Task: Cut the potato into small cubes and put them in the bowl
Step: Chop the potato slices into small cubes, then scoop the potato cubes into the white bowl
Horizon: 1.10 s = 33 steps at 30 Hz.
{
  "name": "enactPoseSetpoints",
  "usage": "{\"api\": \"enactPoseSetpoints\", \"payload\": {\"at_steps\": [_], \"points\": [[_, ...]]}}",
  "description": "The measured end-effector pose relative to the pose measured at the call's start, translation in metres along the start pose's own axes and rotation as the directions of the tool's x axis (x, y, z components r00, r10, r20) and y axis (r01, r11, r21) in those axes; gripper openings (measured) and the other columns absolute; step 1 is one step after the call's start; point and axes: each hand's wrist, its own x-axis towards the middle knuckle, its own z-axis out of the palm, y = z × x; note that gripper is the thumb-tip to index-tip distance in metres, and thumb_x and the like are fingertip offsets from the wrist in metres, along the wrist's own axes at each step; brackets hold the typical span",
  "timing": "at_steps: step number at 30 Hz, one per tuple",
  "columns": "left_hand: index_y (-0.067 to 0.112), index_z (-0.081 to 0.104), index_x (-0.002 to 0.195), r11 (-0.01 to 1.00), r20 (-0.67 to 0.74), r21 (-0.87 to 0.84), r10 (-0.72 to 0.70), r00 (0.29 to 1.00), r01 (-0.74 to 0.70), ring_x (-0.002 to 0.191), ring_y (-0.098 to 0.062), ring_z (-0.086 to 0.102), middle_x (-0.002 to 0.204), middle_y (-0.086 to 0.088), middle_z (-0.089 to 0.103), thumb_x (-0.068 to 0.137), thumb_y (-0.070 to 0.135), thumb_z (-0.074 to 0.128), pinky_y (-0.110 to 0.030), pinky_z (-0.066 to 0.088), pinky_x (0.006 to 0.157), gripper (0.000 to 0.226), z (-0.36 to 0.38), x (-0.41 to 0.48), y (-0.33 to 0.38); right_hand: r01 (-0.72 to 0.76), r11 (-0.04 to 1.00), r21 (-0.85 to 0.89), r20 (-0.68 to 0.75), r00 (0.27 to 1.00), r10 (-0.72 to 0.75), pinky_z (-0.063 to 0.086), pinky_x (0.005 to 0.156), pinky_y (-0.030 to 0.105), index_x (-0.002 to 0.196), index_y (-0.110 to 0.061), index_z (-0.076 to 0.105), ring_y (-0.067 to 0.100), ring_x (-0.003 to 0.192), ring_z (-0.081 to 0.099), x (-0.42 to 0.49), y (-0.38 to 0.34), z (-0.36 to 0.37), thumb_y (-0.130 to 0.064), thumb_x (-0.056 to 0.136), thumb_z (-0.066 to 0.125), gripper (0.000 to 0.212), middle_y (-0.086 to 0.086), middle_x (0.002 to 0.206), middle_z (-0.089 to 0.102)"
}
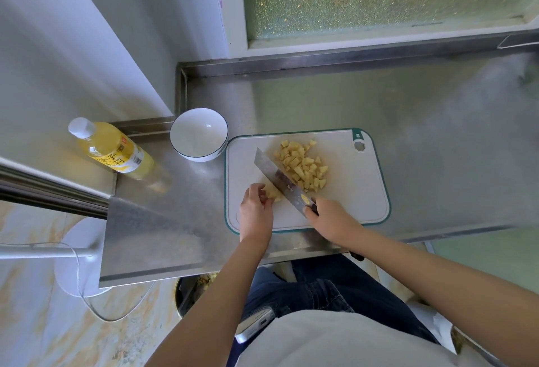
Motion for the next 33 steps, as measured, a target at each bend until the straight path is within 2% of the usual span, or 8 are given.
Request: {"api": "enactPoseSetpoints", "payload": {"at_steps": [3, 6, 11, 15, 19, 23, 26, 33], "points": [[0.006, 0.056, 0.111, 0.998, 0.029, 0.049, 0.026, 0.999, -0.027, 0.081, -0.014, 0.052, 0.108, -0.007, 0.057, 0.088, 0.007, 0.056, -0.022, 0.041, 0.068, 0.023, -0.001, 0.001, 0.001, 0.004, 0.993, 0.117, -0.053, 0.999, 0.002, 0.028, 0.05, 0.022, 0.064, -0.019, 0.039, 0.012, 0.052, 0.04, -0.004, 0.003, -0.011, -0.024, 0.096, 0.045, 0.033, -0.002, 0.057, 0.042], [0.005, 0.054, 0.113, 0.992, 0.06, 0.093, 0.076, 0.995, -0.081, 0.085, -0.017, 0.054, 0.111, -0.009, 0.052, 0.087, 0.006, 0.055, -0.022, 0.042, 0.071, 0.026, 0.0, -0.001, -0.003, -0.022, 0.965, 0.262, -0.082, 0.996, 0.045, 0.035, 0.047, 0.023, 0.061, -0.017, 0.041, 0.012, 0.045, 0.039, -0.007, 0.01, -0.023, -0.029, 0.095, 0.049, 0.036, -0.002, 0.052, 0.04], [0.005, 0.046, 0.127, 0.984, 0.118, 0.118, 0.119, 0.986, -0.133, 0.113, -0.024, 0.047, 0.123, -0.009, 0.044, 0.084, 0.004, 0.06, -0.029, 0.041, 0.096, 0.045, 0.005, -0.006, -0.007, -0.072, 0.982, 0.176, -0.11, 0.99, 0.093, 0.033, 0.052, 0.027, 0.063, -0.011, 0.04, 0.017, 0.046, 0.037, -0.005, 0.031, -0.034, -0.032, 0.094, 0.049, 0.039, 0.003, 0.054, 0.04], [0.009, 0.04, 0.136, 0.973, 0.126, 0.163, 0.144, 0.982, -0.164, 0.126, -0.02, 0.034, 0.135, -0.006, 0.041, 0.083, 0.007, 0.062, -0.024, 0.031, 0.102, 0.057, 0.006, -0.006, -0.004, -0.089, 0.985, 0.146, -0.111, 0.988, 0.106, 0.032, 0.053, 0.027, 0.061, -0.013, 0.036, 0.018, 0.049, 0.036, -0.008, 0.045, -0.033, -0.032, 0.095, 0.049, 0.041, 0.002, 0.055, 0.039], [0.01, 0.038, 0.138, 0.985, 0.152, 0.092, 0.133, 0.979, -0.148, 0.132, -0.019, 0.034, 0.141, -0.005, 0.039, 0.085, 0.004, 0.059, -0.021, 0.026, 0.106, 0.057, 0.009, -0.004, 0.002, -0.129, 0.985, 0.118, -0.059, 0.989, 0.137, 0.032, 0.05, 0.028, 0.063, -0.012, 0.038, 0.018, 0.049, 0.038, -0.01, 0.05, -0.024, -0.034, 0.095, 0.048, 0.04, 0.005, 0.058, 0.044], [0.011, 0.042, 0.137, 0.998, 0.121, -0.036, 0.06, 0.991, -0.056, 0.134, -0.021, 0.037, 0.144, -0.007, 0.039, 0.084, -0.005, 0.054, -0.026, 0.027, 0.112, 0.056, 0.016, -0.004, 0.006, -0.184, 0.941, 0.282, 0.059, 0.983, 0.175, 0.036, 0.038, 0.022, 0.066, -0.013, 0.039, 0.014, 0.035, 0.037, -0.011, 0.047, -0.011, -0.029, 0.096, 0.045, 0.035, 0.005, 0.053, 0.042], [0.011, 0.044, 0.136, 0.995, 0.081, -0.097, 0.008, 0.997, 0.0, 0.134, -0.021, 0.038, 0.144, -0.008, 0.041, 0.086, -0.006, 0.051, -0.02, 0.026, 0.11, 0.053, 0.019, -0.004, 0.01, -0.211, 0.915, 0.343, 0.115, 0.977, 0.182, 0.037, 0.039, 0.026, 0.066, -0.013, 0.038, 0.014, 0.036, 0.035, -0.01, 0.042, -0.005, -0.03, 0.097, 0.044, 0.036, 0.002, 0.051, 0.038], [0.012, 0.045, 0.136, 0.989, 0.062, -0.144, -0.034, 0.997, 0.043, 0.132, -0.02, 0.04, 0.142, -0.007, 0.045, 0.087, -0.005, 0.053, -0.024, 0.03, 0.11, 0.052, 0.018, -0.003, 0.012, -0.244, 0.883, 0.401, 0.19, 0.965, 0.18, 0.036, 0.039, 0.025, 0.063, -0.014, 0.036, 0.01, 0.032, 0.032, -0.004, 0.031, -0.003, -0.028, 0.099, 0.042, 0.039, 0.0, 0.047, 0.035]]}}
